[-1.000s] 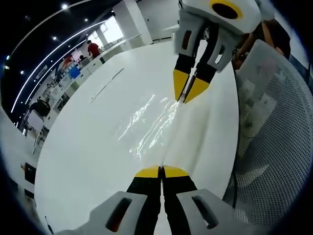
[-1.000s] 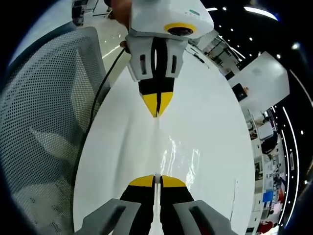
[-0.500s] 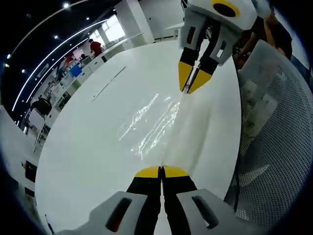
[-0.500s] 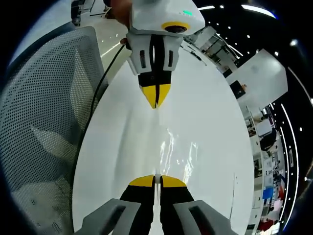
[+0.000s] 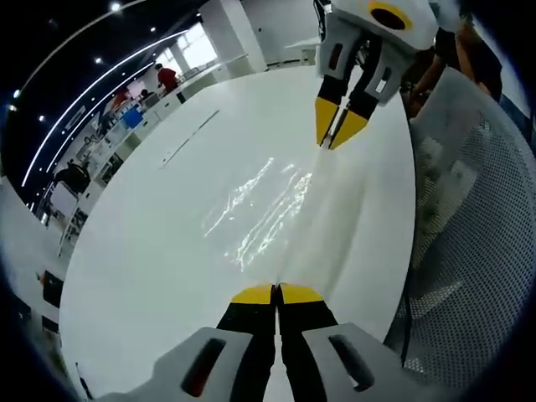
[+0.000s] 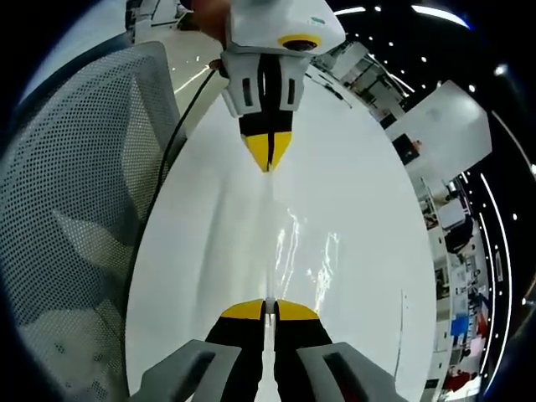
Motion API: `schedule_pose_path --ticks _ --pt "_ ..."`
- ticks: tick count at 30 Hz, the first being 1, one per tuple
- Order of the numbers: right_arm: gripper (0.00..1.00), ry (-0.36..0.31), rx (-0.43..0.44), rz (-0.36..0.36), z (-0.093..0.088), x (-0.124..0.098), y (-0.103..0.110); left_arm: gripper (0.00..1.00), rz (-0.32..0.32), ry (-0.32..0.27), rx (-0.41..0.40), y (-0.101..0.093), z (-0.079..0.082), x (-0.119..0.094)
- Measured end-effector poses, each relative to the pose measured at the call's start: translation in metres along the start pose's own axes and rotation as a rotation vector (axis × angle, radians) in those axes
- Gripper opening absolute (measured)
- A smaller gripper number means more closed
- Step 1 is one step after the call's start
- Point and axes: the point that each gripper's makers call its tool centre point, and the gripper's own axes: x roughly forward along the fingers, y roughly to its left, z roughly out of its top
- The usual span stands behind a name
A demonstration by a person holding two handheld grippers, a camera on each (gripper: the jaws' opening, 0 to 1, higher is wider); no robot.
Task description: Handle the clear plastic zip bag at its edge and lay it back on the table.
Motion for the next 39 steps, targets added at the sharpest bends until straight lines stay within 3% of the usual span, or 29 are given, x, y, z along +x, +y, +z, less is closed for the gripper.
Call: schedule_pose_path --ticks 14,18,20,21,23,26,39 --pt "0.00 0.006 -0.004 0.005 -0.001 0.001 0.001 0.00 0.003 0.005 0.006 -0.001 0.001 -0.001" --pt "0.01 0.004 -0.038 0.005 0.001 0.000 -0.001 0.00 0.006 0.019 0.062 -0.004 0.002 -0.004" --pt "0.08 -0.087 0.061 0.038 0.016 -0.004 0.001 0.00 0.002 0.021 0.072 -0.007 0.003 -0.005" --pt "0.11 -0.121 0.065 0.046 0.022 -0.005 -0.001 0.00 -0.001 0.021 0.077 -0.008 0.003 -0.005" --pt "0.16 -0.110 0.030 0.026 0.022 -0.006 -0.005 0.00 -0.005 0.023 0.083 -0.009 0.002 -0.002" --pt "0.21 -0.143 0.063 0.029 0.032 -0.007 -0.009 0.00 -0.008 0.027 0.101 -0.011 0.001 0.002" --pt "0.18 -0.153 0.115 0.003 0.044 0.004 -0.024 0.00 -0.014 0.030 0.119 -0.014 0.002 0.001"
